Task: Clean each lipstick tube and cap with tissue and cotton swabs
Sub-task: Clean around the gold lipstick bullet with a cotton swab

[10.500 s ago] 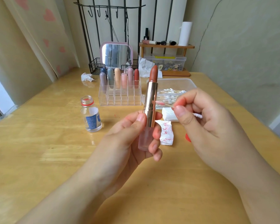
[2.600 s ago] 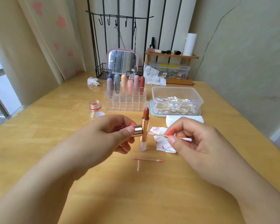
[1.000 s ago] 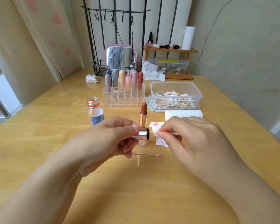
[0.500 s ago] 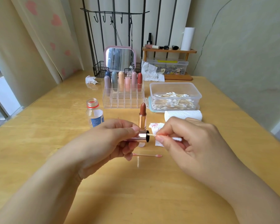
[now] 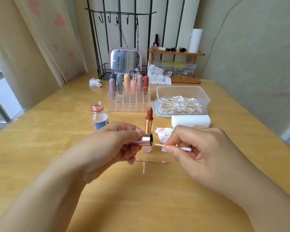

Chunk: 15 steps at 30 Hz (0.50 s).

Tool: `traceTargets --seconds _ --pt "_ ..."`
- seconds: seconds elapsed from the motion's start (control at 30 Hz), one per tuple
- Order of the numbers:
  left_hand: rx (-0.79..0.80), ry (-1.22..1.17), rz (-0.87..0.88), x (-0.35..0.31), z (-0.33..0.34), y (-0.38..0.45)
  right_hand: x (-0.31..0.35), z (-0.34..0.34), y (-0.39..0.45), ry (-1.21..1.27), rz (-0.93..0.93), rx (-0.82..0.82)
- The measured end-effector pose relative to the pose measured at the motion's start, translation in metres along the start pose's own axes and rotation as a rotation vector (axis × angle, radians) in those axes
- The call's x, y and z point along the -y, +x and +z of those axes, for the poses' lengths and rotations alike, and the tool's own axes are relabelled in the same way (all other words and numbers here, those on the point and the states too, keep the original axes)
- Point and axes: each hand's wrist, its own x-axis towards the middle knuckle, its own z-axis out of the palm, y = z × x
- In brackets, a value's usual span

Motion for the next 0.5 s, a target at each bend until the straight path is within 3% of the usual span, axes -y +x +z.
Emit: traceTargets --seconds 0.2,0.33,0.5 --pt "-0.024 0.042 -0.005 0.0002 0.0003 0.0003 -0.0035 0.0007 0.0006 0.029 0.071 -0.030" --pt "-0.039 0.035 -0.008 0.0010 0.0010 0.0009 0.0003 0.0020 -0.0009 0.127 0.049 0.075" --pt "-0.008 0.036 -0.022 -0.0001 0.0057 -0.0012 -0.0030 0.0075 0.0008 0.048 0.106 -0.004"
